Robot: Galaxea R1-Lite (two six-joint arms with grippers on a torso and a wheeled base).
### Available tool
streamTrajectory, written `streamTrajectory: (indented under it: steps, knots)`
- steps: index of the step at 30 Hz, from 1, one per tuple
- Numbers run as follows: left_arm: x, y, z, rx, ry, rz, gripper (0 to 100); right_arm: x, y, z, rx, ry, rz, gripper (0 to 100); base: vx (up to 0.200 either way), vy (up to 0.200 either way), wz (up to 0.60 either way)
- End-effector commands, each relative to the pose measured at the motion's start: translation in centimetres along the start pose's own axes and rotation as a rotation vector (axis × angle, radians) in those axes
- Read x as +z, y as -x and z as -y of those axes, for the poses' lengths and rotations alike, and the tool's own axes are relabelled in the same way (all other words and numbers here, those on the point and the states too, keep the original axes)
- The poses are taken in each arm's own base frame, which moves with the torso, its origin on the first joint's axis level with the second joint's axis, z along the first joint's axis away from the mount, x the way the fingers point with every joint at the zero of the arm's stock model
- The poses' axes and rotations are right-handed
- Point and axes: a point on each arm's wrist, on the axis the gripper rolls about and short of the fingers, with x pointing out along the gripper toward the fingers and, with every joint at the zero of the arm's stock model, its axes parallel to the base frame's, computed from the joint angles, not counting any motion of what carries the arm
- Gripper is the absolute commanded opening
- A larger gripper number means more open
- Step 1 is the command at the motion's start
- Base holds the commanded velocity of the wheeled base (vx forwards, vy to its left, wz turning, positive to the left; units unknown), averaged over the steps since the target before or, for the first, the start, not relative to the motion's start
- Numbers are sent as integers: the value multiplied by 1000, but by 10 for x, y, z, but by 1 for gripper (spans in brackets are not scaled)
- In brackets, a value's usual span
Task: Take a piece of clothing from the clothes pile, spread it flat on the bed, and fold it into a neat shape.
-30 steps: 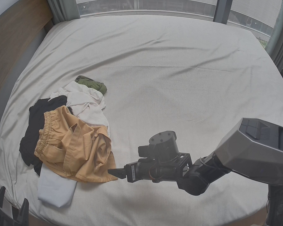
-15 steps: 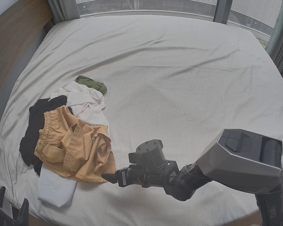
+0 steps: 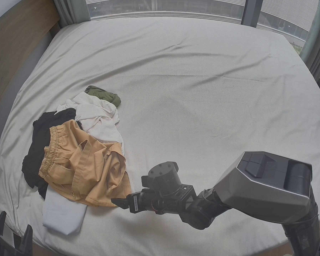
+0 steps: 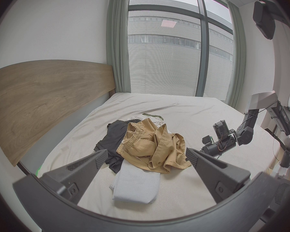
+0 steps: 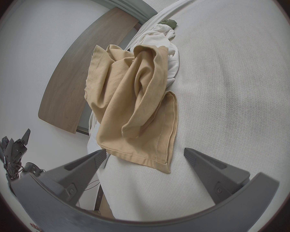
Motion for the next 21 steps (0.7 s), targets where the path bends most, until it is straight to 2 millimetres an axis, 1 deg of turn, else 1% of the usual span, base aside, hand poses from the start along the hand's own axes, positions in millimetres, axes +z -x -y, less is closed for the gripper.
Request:
streamTrajectory:
  steps: [1,6,14,21]
  knots:
    - [-5,0,0,0,1,0,100,-4,-7,-1,5,0,-7,100,0,0,0]
    - [-5,0,0,0,0,-2,100,-7,-12,-2,11,-31,-8,100,0,0,0]
    - [-5,0,0,0,1,0,100,-10,-15,-5,17,-34,-14,100,0,0,0]
    - [-5,0,0,0,1,-2,100,-15,-22,-2,14,-43,-11,100,0,0,0]
